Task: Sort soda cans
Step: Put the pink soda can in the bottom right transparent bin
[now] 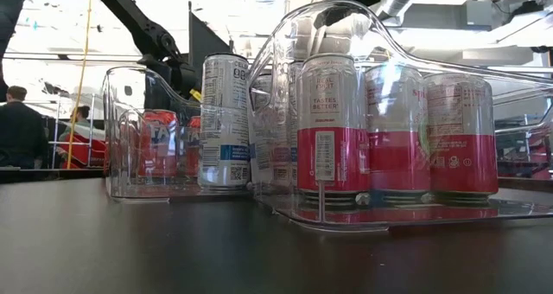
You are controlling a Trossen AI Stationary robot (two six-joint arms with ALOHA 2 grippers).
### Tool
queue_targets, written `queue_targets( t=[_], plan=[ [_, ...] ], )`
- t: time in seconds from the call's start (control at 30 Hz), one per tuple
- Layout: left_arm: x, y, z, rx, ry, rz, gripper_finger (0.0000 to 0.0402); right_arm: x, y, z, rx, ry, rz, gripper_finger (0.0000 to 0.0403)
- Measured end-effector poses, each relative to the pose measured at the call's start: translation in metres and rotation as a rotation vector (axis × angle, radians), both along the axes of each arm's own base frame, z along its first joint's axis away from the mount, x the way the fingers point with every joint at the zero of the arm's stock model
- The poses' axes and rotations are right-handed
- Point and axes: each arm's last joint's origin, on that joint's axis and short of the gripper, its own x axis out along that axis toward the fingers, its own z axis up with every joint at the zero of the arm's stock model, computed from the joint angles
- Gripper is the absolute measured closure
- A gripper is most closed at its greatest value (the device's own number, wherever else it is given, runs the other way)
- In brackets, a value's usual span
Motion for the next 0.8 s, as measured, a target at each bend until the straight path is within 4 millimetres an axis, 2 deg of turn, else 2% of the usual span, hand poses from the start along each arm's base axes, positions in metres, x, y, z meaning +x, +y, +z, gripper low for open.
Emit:
queue_targets(
  t=[0.5,0.67,0.8],
  plan=[
    [0.000,-0.002,0.005,0.015,-0.022,0.027,0.0098,0.000,0.000,0.000,0.008,-0.003,-0.011,0.0006],
    [-0.001,-0.004,0.021,0.041,-0.040,0.051,0.0098,0.000,0.000,0.001,0.008,-0.013,-0.013,0.0006],
    [0.003,-0.009,0.042,0.077,-0.048,0.048,0.0098,0.000,0.000,0.001,0.013,-0.015,-0.021,0.0006]
  ],
)
